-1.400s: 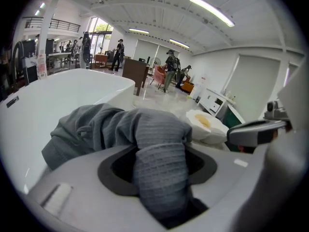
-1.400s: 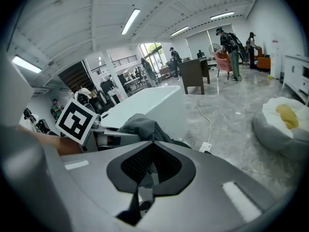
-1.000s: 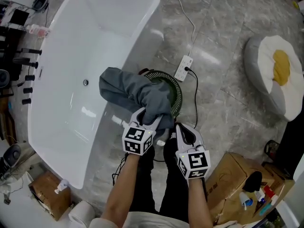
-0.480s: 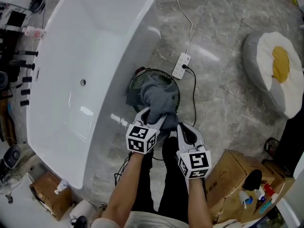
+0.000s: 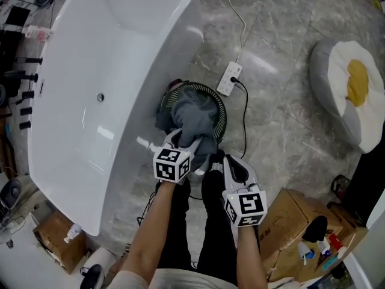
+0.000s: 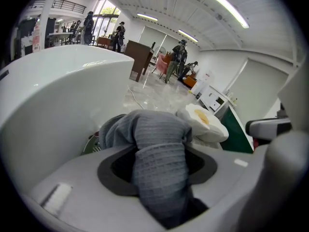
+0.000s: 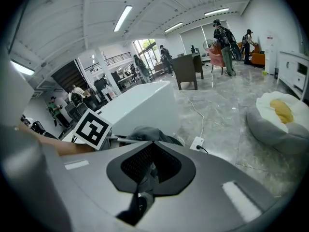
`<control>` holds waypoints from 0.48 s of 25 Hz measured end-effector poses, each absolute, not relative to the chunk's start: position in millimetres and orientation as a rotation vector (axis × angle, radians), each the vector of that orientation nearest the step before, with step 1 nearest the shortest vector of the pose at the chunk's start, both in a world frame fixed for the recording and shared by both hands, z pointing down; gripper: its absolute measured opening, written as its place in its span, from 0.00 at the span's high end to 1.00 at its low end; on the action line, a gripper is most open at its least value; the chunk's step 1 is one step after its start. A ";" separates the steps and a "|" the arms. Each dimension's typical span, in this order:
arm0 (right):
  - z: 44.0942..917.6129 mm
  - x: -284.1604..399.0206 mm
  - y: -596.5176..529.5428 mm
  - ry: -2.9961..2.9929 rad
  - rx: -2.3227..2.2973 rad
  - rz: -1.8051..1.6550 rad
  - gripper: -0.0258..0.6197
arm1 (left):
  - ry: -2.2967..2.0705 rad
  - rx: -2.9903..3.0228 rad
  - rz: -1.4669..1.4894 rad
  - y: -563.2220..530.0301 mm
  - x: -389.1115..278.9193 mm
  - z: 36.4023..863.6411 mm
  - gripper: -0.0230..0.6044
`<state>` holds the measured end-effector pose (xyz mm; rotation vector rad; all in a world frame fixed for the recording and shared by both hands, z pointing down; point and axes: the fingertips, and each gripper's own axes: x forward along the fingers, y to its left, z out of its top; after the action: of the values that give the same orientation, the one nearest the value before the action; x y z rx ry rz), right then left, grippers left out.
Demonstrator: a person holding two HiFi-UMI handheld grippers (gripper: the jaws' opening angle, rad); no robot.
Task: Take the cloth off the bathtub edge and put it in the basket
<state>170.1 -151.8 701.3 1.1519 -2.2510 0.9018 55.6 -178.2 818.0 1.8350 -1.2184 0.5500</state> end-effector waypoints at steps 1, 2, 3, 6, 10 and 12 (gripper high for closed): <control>703.2 170.7 -153.2 -2.249 1.147 0.900 0.96 | -1.216 1.825 0.552 -178.5 53.8 823.5 0.52; 704.8 171.5 -154.2 -2.246 1.142 0.897 0.96 | -1.214 1.816 0.553 -178.2 52.2 828.9 0.52; 706.2 172.1 -154.8 -2.242 1.137 0.896 0.96 | -1.211 1.806 0.556 -177.1 50.6 833.8 0.52; 711.4 171.7 -155.9 -2.235 1.115 0.892 0.96 | -1.215 1.782 0.563 -175.1 44.6 846.7 0.51; 719.5 172.2 -157.1 -2.224 1.087 0.882 0.96 | -1.241 1.765 0.592 -178.0 40.0 859.6 0.49; 721.9 171.8 -157.9 -2.219 1.081 0.884 0.96 | -1.263 1.773 0.604 -180.7 37.4 858.9 0.50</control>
<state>171.8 -157.9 721.9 1.0814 -2.2185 0.8840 37.4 -180.7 858.9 1.7728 -1.2625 0.6044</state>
